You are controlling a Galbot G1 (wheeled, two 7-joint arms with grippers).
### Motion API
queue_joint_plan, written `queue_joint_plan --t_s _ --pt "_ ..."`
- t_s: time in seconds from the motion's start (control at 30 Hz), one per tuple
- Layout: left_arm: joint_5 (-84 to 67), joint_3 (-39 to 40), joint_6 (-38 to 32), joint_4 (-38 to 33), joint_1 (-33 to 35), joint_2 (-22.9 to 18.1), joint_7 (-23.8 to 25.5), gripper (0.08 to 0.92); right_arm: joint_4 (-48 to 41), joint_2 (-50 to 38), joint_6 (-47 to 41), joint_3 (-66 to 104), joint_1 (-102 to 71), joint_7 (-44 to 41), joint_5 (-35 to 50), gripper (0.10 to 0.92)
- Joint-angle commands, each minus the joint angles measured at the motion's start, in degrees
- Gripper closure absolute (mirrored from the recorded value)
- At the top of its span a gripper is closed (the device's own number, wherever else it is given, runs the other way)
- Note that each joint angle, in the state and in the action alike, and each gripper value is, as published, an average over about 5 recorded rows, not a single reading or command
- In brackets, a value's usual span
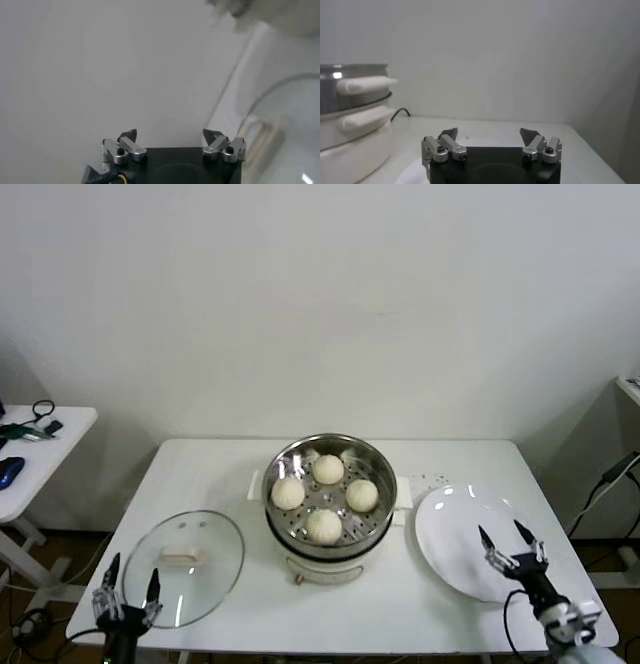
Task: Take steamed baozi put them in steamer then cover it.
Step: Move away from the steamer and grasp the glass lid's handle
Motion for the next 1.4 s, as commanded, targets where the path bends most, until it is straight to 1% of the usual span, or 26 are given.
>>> queue_joint_plan --t_s 0.03,0.13,0.33,0.67,0.8,1.1,1.2,1.4 --pt "24.86 0.35 1.35 10.45 -1.12 2.53 -10.86 0.177 -0.83 6.64 4.25 2.22 -9.39 1.2 -2.69 0.203" --pt "26.41 1.04 2.73 14.21 -3.61 2.41 -11.52 0.177 -0.89 7.12 4.09 2.1 -9.13 1.34 -3.11 0.203" --pt "27.98 1.2 3.41 18.22 -8.7 1.96 -11.52 0.177 -0.01 7.46 3.3 2.31 -9.09 1.43 -3.93 0.203" --pt "27.76 2.69 3.33 21.21 -14.78 1.83 -7.58 0.177 1.78 7.34 2.35 3.44 -9.41 1.45 -3.93 0.203" --pt "28.11 3.23 3.15 23.9 -17.74 1.57 -6.33 0.177 2.21 7.53 2.41 3.68 -9.63 1.45 -3.87 0.203" --pt "28.14 3.91 1.81 29.09 -23.3 2.07 -5.95 0.186 2.24 7.88 2.5 4.18 -9.64 1.42 -3.82 0.203" --pt "27.73 3.93 1.15 30.72 -24.87 2.35 -6.75 0.24 2.11 7.96 2.41 4.16 -9.47 1.39 -3.87 0.203" --pt "26.39 3.89 0.14 31.6 -25.39 2.91 -7.83 0.411 2.23 8.24 1.89 4.1 -8.86 1.33 -4.12 0.203"
